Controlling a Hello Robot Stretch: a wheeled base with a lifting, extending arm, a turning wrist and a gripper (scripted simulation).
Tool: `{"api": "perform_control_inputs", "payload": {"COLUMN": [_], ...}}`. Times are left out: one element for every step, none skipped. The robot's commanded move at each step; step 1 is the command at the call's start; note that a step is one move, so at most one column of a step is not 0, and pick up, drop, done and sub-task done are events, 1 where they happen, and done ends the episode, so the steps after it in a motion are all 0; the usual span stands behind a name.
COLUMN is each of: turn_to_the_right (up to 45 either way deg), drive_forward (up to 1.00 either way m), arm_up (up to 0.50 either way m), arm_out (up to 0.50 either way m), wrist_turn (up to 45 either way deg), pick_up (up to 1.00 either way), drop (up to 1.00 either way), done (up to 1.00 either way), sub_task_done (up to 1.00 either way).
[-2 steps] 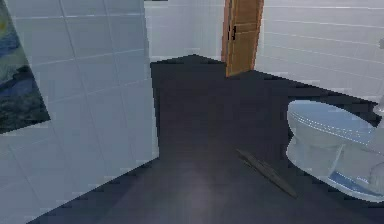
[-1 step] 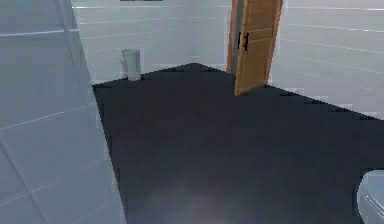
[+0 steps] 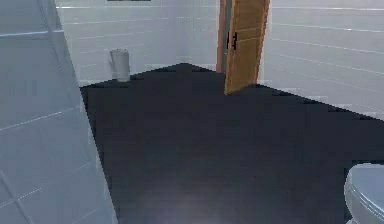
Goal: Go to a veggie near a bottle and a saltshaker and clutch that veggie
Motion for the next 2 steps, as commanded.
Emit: {"api": "perform_control_inputs", "payload": {"turn_to_the_right": [27.0,0.0], "drive_forward": [0.00,0.45], "arm_up": [0.00,0.00], "arm_out": [0.00,0.00], "wrist_turn": [0.0,0.0], "pick_up": [0.00,0.00], "drop": [0.00,0.00], "done": [0.00,0.00], "sub_task_done": [0.00,0.00]}}
